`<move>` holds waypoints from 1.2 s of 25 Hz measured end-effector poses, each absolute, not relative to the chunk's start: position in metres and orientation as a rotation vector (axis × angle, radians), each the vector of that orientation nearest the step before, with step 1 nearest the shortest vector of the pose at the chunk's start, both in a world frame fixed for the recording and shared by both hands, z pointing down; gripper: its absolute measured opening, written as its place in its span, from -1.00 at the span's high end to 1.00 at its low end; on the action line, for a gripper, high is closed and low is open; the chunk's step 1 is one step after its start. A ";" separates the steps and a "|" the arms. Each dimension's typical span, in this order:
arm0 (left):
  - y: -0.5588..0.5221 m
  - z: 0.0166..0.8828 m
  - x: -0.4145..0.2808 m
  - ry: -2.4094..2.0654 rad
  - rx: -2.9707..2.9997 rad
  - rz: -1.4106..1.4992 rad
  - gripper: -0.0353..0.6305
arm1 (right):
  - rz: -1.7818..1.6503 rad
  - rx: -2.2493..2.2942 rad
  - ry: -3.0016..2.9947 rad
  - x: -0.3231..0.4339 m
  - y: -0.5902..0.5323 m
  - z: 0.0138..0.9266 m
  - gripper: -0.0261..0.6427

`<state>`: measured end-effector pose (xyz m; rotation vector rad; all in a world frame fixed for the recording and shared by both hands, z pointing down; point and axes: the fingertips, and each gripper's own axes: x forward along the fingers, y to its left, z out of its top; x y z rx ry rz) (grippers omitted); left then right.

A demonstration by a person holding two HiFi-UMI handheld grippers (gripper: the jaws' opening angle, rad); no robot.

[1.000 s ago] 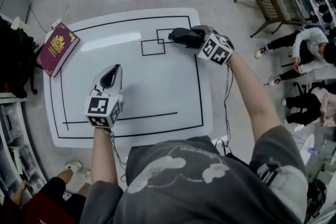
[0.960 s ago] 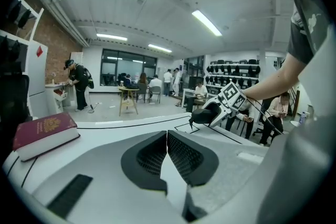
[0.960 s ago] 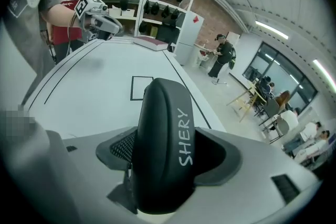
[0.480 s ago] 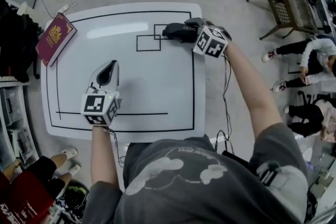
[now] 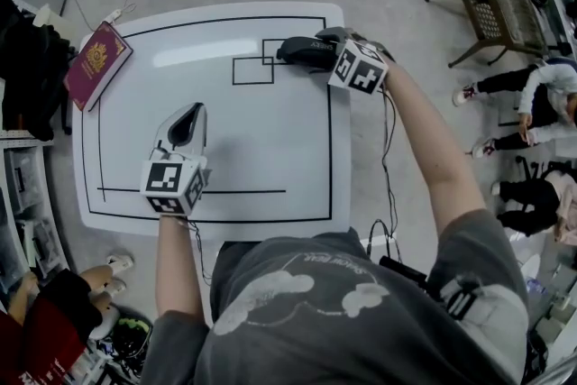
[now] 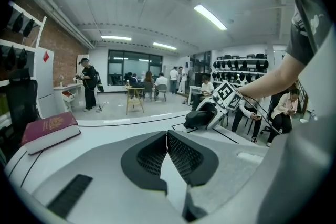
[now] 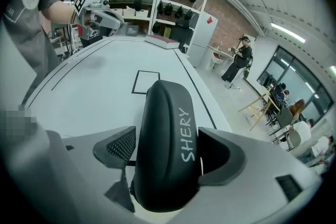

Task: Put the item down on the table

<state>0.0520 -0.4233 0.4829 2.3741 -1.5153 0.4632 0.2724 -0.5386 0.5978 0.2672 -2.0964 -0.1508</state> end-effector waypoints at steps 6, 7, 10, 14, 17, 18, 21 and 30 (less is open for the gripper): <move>-0.413 0.474 0.051 -1.545 2.380 0.454 0.88 | -0.125 0.306 -2.133 0.274 -0.534 0.584 -0.22; -0.411 0.472 0.051 -1.552 2.379 0.452 0.88 | -0.125 0.317 -2.145 0.274 -0.534 0.579 -0.22; -0.404 0.466 0.052 -1.573 2.383 0.440 0.88 | -0.123 0.343 -2.185 0.273 -0.530 0.564 -0.22; -0.391 0.456 0.054 -1.586 2.394 0.438 0.88 | -0.103 0.391 -2.258 0.271 -0.523 0.540 -0.21; -0.382 0.450 0.054 -1.592 2.395 0.428 0.88 | -0.078 0.421 -2.307 0.267 -0.514 0.526 -0.18; -0.379 0.448 0.053 -1.595 2.394 0.422 0.88 | -0.072 0.432 -2.319 0.266 -0.510 0.522 -0.17; -0.373 0.443 0.048 -1.598 2.399 0.403 0.88 | -0.086 0.483 -2.341 0.264 -0.500 0.511 -0.03; -0.364 0.437 0.030 -1.479 2.483 0.373 0.88 | -0.032 0.751 -2.388 0.238 -0.463 0.492 0.63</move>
